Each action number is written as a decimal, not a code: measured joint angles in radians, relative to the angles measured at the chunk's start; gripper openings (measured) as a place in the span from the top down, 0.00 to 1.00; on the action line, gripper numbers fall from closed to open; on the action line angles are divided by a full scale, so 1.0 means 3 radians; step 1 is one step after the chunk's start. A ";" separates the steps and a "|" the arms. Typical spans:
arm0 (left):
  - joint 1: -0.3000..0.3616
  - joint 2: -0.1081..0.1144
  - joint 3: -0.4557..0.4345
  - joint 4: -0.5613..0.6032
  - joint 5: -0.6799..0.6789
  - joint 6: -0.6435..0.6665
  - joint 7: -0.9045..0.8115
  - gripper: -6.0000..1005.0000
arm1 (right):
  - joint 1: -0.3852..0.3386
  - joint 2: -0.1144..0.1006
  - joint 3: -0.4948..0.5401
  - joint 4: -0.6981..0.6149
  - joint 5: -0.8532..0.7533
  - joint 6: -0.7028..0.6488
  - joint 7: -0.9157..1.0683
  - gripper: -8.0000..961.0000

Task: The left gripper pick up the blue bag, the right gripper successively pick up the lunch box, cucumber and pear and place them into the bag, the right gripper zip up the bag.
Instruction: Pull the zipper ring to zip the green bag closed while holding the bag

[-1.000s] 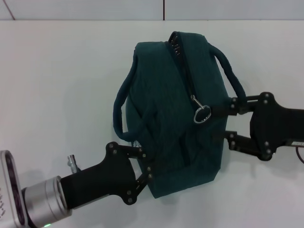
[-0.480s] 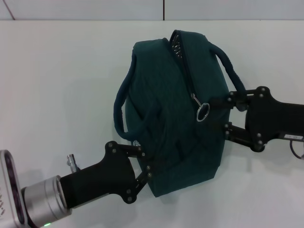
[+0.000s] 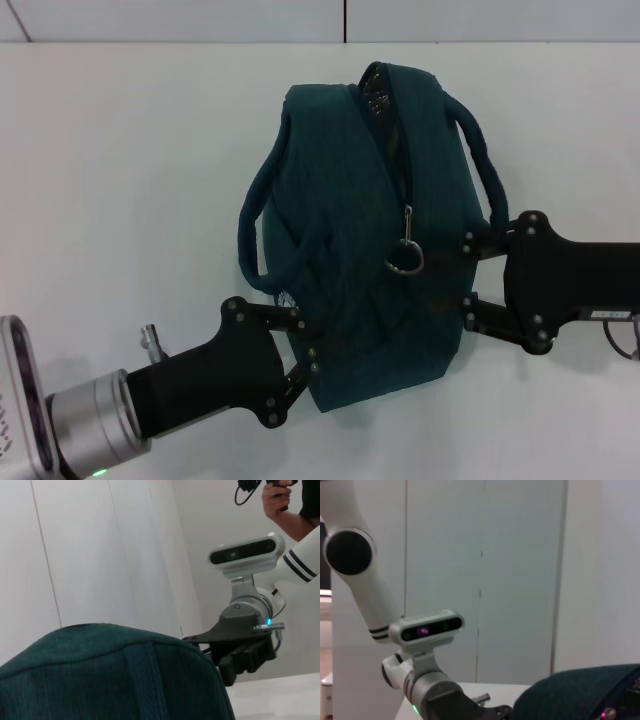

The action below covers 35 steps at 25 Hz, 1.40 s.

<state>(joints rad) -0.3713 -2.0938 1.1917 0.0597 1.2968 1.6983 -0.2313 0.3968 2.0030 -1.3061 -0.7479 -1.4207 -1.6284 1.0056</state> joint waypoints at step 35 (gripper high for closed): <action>0.0041 -0.0002 -0.0001 0.0000 -0.0005 -0.0001 0.0019 0.92 | -0.0019 0.0043 -0.0008 0.0027 0.0254 0.0400 -0.0084 0.68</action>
<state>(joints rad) -0.3589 -2.0944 1.1916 0.0598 1.2955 1.6980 -0.2255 0.3911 2.0159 -1.3084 -0.7399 -1.3446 -1.5085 0.9805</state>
